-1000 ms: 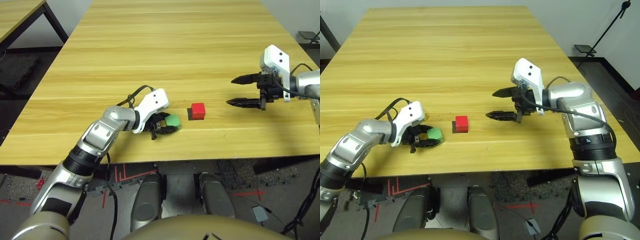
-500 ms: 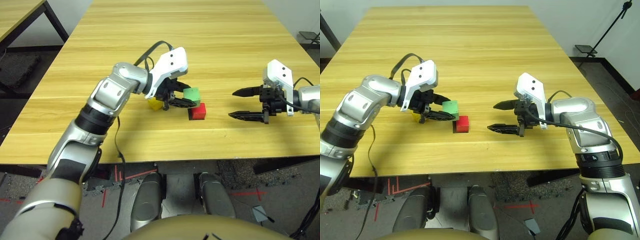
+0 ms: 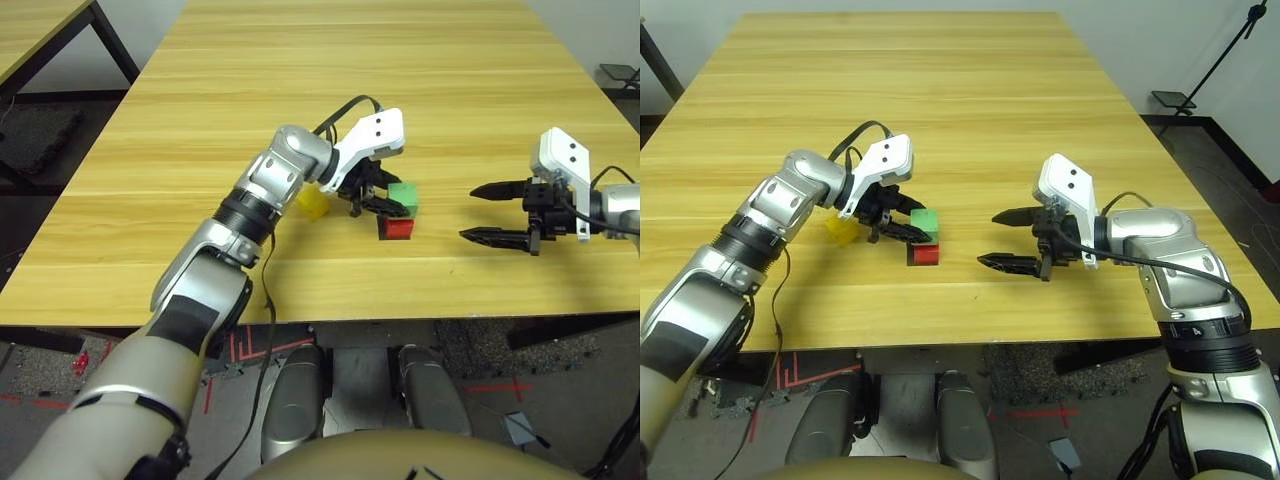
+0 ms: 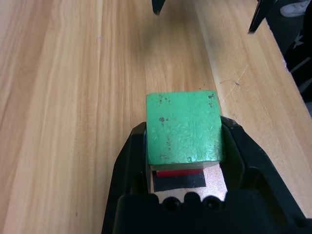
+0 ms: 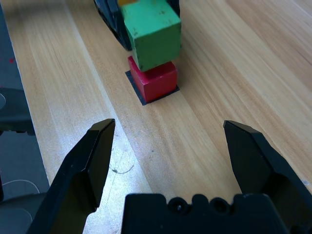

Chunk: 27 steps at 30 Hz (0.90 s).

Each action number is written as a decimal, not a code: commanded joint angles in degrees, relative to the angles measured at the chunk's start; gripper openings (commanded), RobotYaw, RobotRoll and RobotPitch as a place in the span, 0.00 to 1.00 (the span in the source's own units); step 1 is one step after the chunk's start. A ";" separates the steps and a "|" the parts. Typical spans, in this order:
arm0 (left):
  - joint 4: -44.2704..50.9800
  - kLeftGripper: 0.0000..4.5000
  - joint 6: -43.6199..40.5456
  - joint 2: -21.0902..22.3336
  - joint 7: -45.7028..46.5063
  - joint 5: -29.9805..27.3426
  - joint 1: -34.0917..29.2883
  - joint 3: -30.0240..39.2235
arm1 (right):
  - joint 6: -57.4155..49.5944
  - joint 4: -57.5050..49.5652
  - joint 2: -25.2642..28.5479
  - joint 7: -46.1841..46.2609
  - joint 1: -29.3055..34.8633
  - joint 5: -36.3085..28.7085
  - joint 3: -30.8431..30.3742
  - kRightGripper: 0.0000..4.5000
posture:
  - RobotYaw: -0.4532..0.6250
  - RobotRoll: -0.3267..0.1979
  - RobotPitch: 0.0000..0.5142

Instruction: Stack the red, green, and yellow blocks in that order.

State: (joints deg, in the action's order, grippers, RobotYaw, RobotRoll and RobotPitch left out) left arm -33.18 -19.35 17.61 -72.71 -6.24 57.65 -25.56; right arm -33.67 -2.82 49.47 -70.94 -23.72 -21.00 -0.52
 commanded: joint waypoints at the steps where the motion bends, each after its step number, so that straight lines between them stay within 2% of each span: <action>1: -0.81 0.46 0.82 -0.76 0.32 0.94 0.04 1.29 | 0.19 -0.13 0.90 0.40 0.24 -0.38 0.62 1.00 | 0.42 0.51 0.17; 27: 2.59 0.46 -1.71 -1.35 -0.93 2.05 -2.98 1.71 | -0.24 0.18 1.13 1.57 0.12 -0.79 0.26 1.00 | 0.42 0.51 0.19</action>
State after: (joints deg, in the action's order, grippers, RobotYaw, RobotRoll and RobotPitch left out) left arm -31.20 -21.11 16.29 -73.34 -5.00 55.28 -23.64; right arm -33.57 -2.27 50.08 -69.62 -23.94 -21.45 -0.52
